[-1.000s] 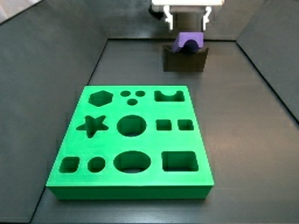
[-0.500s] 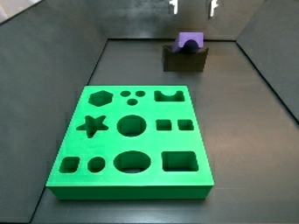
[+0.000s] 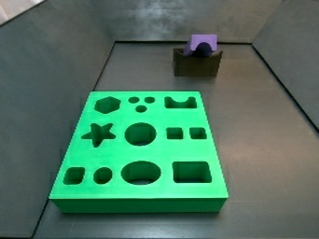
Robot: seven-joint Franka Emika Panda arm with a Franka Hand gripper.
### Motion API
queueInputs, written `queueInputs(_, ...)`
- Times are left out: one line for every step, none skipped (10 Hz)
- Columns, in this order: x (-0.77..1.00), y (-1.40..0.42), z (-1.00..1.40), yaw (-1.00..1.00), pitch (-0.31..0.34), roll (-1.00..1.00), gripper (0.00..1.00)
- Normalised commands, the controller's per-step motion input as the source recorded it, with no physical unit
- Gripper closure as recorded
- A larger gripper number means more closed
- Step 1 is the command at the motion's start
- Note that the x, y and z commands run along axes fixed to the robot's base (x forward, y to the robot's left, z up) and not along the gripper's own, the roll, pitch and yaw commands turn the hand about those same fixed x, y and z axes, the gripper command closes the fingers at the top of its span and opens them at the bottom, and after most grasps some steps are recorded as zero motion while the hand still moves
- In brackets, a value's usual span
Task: Pick up the arch object. Move up. Place the arch object on the fixture. Regrasp the arch object. Rotate the arch object. Move to above the board. Insert the arch object.
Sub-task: Regrasp the arch object.
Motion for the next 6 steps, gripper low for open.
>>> queueInputs(-0.02, -0.36, 0.08, 0.02, 0.023, 1.00, 0.00)
queueInputs(-0.03, -0.09, 0.07, 0.02, 0.020, 1.00, 0.00)
queueInputs(-0.03, -0.04, 0.05, 0.03, 0.018, 1.00, 0.00)
queueInputs(-0.01, -0.04, 0.02, 0.03, 0.014, 1.00, 0.00)
queueInputs(0.00, -0.03, 0.01, 0.03, 0.011, 1.00, 0.00)
queueInputs(0.00, -0.03, 0.02, 0.03, 0.009, 1.00, 0.00)
